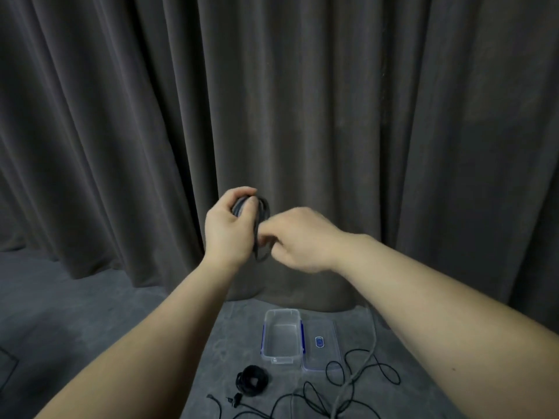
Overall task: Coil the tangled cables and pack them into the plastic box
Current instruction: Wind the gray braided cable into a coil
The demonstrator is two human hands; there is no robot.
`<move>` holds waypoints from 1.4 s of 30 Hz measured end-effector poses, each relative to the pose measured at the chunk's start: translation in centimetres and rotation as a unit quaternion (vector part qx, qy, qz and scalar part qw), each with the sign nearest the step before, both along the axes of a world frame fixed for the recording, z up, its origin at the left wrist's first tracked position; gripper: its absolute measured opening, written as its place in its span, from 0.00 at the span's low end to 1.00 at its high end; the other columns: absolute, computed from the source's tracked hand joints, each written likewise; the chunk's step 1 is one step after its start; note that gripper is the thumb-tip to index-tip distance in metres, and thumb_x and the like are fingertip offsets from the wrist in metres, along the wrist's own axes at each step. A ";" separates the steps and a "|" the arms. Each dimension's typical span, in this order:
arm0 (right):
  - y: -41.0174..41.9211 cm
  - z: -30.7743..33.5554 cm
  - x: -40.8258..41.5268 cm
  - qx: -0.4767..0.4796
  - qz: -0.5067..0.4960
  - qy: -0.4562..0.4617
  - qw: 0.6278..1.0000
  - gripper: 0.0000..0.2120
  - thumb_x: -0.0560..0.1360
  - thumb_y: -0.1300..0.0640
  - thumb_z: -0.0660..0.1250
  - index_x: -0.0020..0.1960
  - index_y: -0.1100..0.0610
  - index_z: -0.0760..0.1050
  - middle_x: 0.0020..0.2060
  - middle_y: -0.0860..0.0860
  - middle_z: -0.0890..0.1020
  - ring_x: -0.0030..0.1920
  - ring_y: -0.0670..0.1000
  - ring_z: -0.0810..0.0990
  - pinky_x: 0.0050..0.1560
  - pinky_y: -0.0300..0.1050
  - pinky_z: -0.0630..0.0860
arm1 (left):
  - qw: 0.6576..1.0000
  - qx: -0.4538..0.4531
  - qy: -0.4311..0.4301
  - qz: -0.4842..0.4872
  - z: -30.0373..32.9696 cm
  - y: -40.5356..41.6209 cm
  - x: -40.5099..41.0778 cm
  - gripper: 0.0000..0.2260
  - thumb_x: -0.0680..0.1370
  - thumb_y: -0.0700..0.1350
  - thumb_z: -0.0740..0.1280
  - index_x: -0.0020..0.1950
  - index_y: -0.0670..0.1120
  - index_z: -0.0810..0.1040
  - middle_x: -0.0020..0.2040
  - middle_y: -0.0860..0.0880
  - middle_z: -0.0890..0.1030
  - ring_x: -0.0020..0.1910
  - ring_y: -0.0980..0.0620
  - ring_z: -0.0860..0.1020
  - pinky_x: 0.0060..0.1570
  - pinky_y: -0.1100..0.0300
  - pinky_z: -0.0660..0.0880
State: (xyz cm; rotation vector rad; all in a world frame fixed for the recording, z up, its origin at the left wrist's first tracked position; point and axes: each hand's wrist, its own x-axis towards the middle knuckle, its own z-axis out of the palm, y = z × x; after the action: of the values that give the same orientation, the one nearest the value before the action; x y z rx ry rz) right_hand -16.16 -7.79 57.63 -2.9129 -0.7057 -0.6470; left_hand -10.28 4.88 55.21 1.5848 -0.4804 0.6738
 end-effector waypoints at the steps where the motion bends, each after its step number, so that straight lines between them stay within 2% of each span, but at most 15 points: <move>1: -0.2 0.2 -0.1 0.064 0.020 -0.004 0.998 0.11 0.71 0.61 0.61 0.48 0.50 0.78 0.44 0.49 0.83 0.45 0.54 0.79 0.45 0.47 0.75 | 1.000 -0.004 0.014 -0.016 -0.1 0.0 -0.1 0.07 0.77 0.39 0.66 0.47 0.51 0.80 0.42 0.58 0.81 0.41 0.67 0.78 0.47 0.70 0.75; 4: -0.9 0.0 -0.2 0.186 0.065 -0.073 0.978 0.07 0.71 0.63 0.65 0.46 0.54 0.77 0.40 0.48 0.82 0.39 0.50 0.78 0.43 0.45 0.73 | 0.996 -0.021 0.050 -0.071 -0.2 -0.1 -0.8 0.06 0.79 0.39 0.65 0.49 0.48 0.80 0.40 0.52 0.82 0.38 0.58 0.80 0.42 0.64 0.78; 7: -1.2 -0.3 0.1 0.209 0.074 -0.130 0.966 0.03 0.70 0.60 0.71 0.43 0.56 0.78 0.38 0.49 0.82 0.40 0.51 0.79 0.43 0.47 0.75 | 0.993 -0.004 0.058 -0.104 -0.6 -0.5 -1.3 0.07 0.80 0.39 0.64 0.49 0.48 0.81 0.43 0.48 0.84 0.42 0.56 0.81 0.44 0.63 0.78; 9: -1.4 -0.7 0.5 0.226 0.071 -0.151 0.960 0.03 0.68 0.57 0.72 0.41 0.55 0.80 0.37 0.50 0.80 0.39 0.52 0.79 0.41 0.50 0.76 | 0.988 -0.013 0.089 -0.128 -0.8 -0.6 -1.5 0.08 0.81 0.42 0.62 0.48 0.48 0.81 0.36 0.49 0.82 0.34 0.54 0.80 0.36 0.63 0.76; 12: -1.9 -1.3 1.2 0.292 0.049 -0.174 0.939 0.06 0.69 0.53 0.71 0.42 0.55 0.83 0.36 0.52 0.77 0.37 0.51 0.78 0.40 0.48 0.75 | 0.980 -0.012 0.092 -0.176 -0.8 -1.1 -1.6 0.14 0.84 0.45 0.56 0.50 0.43 0.80 0.25 0.49 0.74 0.23 0.53 0.69 0.25 0.63 0.67; 15: -2.2 -1.7 1.0 0.284 0.051 -0.162 0.944 0.08 0.71 0.52 0.70 0.47 0.54 0.84 0.38 0.51 0.78 0.39 0.49 0.78 0.42 0.45 0.75 | 0.976 -0.055 0.099 -0.183 -0.4 -1.5 -1.3 0.14 0.84 0.44 0.56 0.49 0.44 0.80 0.27 0.54 0.73 0.23 0.56 0.66 0.25 0.64 0.63; 18: -3.0 -1.6 0.4 0.290 0.053 -0.080 0.952 0.06 0.71 0.54 0.73 0.48 0.53 0.81 0.36 0.49 0.80 0.35 0.43 0.74 0.41 0.40 0.72 | 0.977 -0.108 0.105 -0.149 -0.1 -0.9 -0.5 0.12 0.83 0.44 0.58 0.46 0.48 0.80 0.31 0.55 0.76 0.26 0.60 0.70 0.28 0.66 0.65; 22: -3.0 -1.2 0.5 0.390 0.042 -0.069 0.917 0.02 0.74 0.58 0.72 0.44 0.56 0.83 0.33 0.49 0.82 0.34 0.40 0.74 0.39 0.35 0.70 | 0.969 -0.117 0.131 -0.176 -0.2 -0.7 -0.7 0.13 0.83 0.45 0.57 0.46 0.48 0.80 0.26 0.55 0.71 0.24 0.57 0.64 0.25 0.65 0.61; 24: -3.1 -0.9 1.0 0.436 0.014 -0.065 0.898 0.05 0.74 0.58 0.71 0.48 0.58 0.84 0.35 0.47 0.82 0.35 0.39 0.75 0.40 0.33 0.70 | 0.963 -0.105 0.135 -0.206 -0.1 -0.9 -1.1 0.13 0.83 0.45 0.57 0.45 0.48 0.80 0.28 0.50 0.68 0.23 0.55 0.62 0.25 0.64 0.59; 26: -3.1 -1.1 1.4 0.434 -0.026 -0.057 0.899 0.08 0.76 0.57 0.69 0.53 0.57 0.83 0.36 0.44 0.78 0.37 0.40 0.75 0.42 0.29 0.68 | 0.958 -0.098 0.142 -0.228 0.1 -1.0 -1.4 0.14 0.83 0.45 0.57 0.44 0.48 0.81 0.28 0.48 0.65 0.23 0.55 0.60 0.25 0.64 0.57; 28: -2.9 -2.0 1.4 0.408 -0.060 -0.093 0.906 0.12 0.78 0.57 0.66 0.59 0.56 0.81 0.43 0.48 0.78 0.43 0.46 0.77 0.46 0.28 0.68 | 0.954 -0.106 0.142 -0.243 0.2 -1.2 -1.6 0.13 0.83 0.45 0.58 0.45 0.47 0.80 0.28 0.49 0.63 0.23 0.55 0.59 0.24 0.64 0.56; 32: -3.1 -4.0 0.7 0.177 -0.038 -0.294 0.938 0.23 0.76 0.55 0.61 0.70 0.59 0.69 0.64 0.58 0.74 0.57 0.59 0.78 0.58 0.50 0.76 | 0.947 -0.164 0.156 -0.226 0.4 -1.2 -1.7 0.11 0.83 0.45 0.58 0.47 0.46 0.78 0.27 0.50 0.62 0.22 0.56 0.58 0.23 0.64 0.57; 35: -3.5 -4.7 0.0 0.076 -0.013 -0.201 0.977 0.44 0.69 0.41 0.69 0.77 0.56 0.53 0.75 0.56 0.60 0.69 0.59 0.69 0.66 0.55 0.71 | 0.942 -0.179 0.172 -0.225 0.5 -1.1 -1.8 0.11 0.83 0.46 0.58 0.48 0.47 0.78 0.26 0.51 0.63 0.22 0.57 0.59 0.23 0.64 0.59; 38: -2.8 -4.7 -0.4 0.110 -0.036 -0.055 0.992 0.59 0.63 0.39 0.76 0.79 0.50 0.40 0.78 0.49 0.47 0.72 0.56 0.66 0.68 0.51 0.68 | 0.928 -0.187 0.188 -0.261 0.5 -1.3 -2.0 0.11 0.83 0.47 0.58 0.48 0.47 0.78 0.27 0.51 0.63 0.21 0.56 0.59 0.22 0.65 0.60; 42: -2.5 -4.0 -0.2 0.213 -0.026 0.006 0.977 0.61 0.62 0.46 0.80 0.78 0.44 0.38 0.75 0.44 0.52 0.71 0.53 0.67 0.68 0.47 0.67 | 0.923 -0.170 0.196 -0.284 0.5 -1.4 -2.1 0.12 0.83 0.48 0.57 0.47 0.47 0.79 0.27 0.51 0.63 0.21 0.56 0.59 0.22 0.65 0.59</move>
State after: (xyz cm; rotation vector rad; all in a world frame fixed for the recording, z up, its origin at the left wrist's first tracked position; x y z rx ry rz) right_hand -16.39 -10.29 53.63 -2.5434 -0.4243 -0.6864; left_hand -12.33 3.45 55.67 1.1277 -0.4619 -0.0143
